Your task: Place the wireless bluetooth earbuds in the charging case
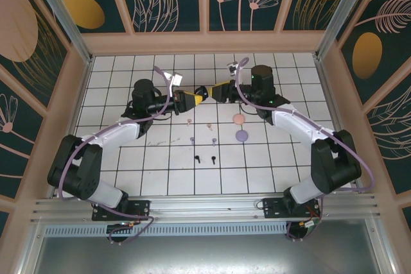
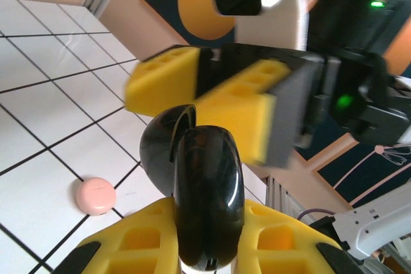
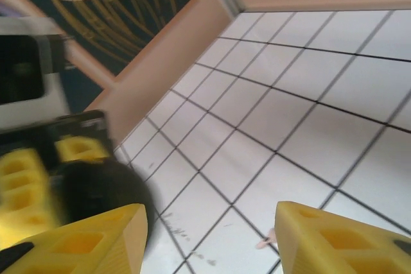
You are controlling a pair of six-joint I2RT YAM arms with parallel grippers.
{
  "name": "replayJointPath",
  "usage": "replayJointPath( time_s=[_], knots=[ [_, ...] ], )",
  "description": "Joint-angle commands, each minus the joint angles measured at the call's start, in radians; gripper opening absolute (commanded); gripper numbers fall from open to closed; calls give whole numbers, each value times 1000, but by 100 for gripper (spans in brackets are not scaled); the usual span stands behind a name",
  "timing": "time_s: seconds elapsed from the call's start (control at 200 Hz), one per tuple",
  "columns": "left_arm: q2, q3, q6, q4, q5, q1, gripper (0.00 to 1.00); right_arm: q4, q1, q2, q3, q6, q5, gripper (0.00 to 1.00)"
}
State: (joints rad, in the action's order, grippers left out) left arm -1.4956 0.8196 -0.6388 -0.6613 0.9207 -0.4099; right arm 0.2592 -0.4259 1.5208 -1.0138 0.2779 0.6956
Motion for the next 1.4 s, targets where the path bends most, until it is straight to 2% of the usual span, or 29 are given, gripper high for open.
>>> replayJointPath(
  time_s=[0.0, 0.175, 0.415, 0.721, 1.391],
  knots=[
    [41, 16, 24, -14, 36, -1, 0, 48, 35, 30, 19, 46, -12, 55],
    [41, 11, 37, -8, 32, -1, 0, 20, 39, -49, 49, 37, 23, 55],
    [26, 22, 33, -15, 46, -1, 0, 21, 23, -149, 77, 20, 164, 54],
    [22, 32, 32, -12, 46, -2, 0, -12, -37, -100, 12, -6, 132, 47],
    [29, 36, 31, -14, 46, -3, 0, -20, -53, -17, -48, -3, 106, 34]
  ],
)
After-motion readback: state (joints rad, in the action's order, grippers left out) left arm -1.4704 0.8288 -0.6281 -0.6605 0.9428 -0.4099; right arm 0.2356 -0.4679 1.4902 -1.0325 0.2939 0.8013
